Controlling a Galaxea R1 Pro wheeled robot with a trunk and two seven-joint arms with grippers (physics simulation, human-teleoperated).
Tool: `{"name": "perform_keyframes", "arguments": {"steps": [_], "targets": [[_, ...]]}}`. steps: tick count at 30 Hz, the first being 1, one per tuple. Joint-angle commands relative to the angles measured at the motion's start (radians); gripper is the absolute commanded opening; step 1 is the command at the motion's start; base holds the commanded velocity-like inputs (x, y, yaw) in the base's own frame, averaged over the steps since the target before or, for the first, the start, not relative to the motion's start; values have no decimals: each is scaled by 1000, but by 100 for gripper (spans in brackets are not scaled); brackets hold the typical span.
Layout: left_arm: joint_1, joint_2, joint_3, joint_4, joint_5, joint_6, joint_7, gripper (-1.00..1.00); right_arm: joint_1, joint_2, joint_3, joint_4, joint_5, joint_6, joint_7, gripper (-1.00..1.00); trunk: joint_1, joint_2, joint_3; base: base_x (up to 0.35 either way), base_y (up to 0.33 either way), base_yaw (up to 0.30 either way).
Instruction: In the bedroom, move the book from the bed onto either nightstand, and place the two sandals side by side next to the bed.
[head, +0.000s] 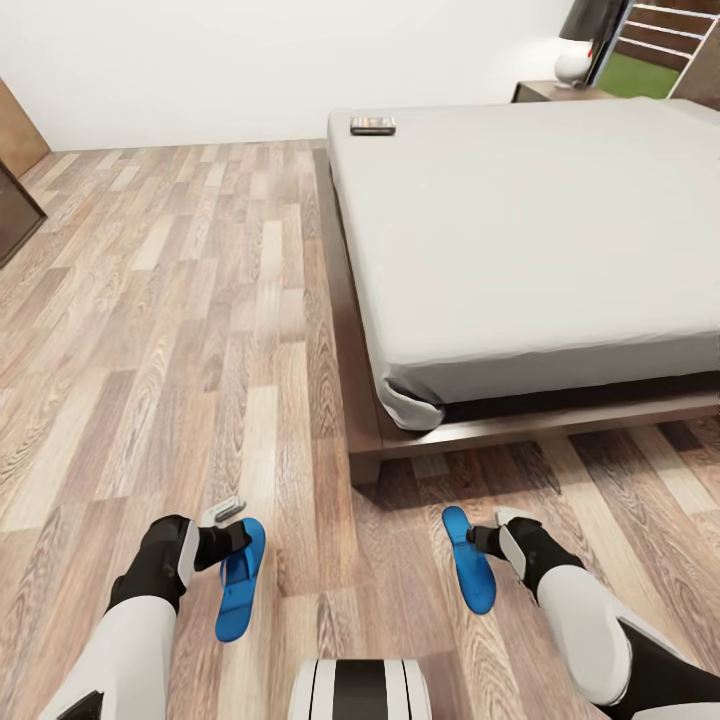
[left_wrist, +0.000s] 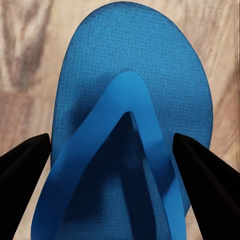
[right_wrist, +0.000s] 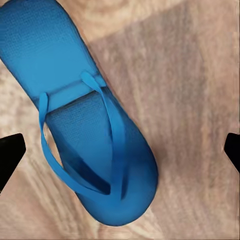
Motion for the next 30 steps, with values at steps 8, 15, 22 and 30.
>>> {"name": "perform_keyframes", "arguments": {"steps": [8, 15, 22, 30], "targets": [[-1, 2, 10, 9, -12, -7, -8, -100, 30, -72, -83, 0, -156, -34, -1, 100, -4, 2, 30, 0, 0, 0], [-1, 3, 12, 10, -11, -7, -9, -100, 81, -111, -119, -1, -205, -52, 6, 100, -7, 3, 57, 0, 0, 0], [-1, 12, 12, 10, -10, -7, -10, -100, 119, -120, -202, -1, -342, -93, 35, 100, -10, 5, 85, 0, 0, 0], [-1, 14, 12, 10, -9, -7, -10, -100, 157, -121, -224, -1, -492, -161, 142, 100, -14, 7, 115, 0, 0, 0]]}}
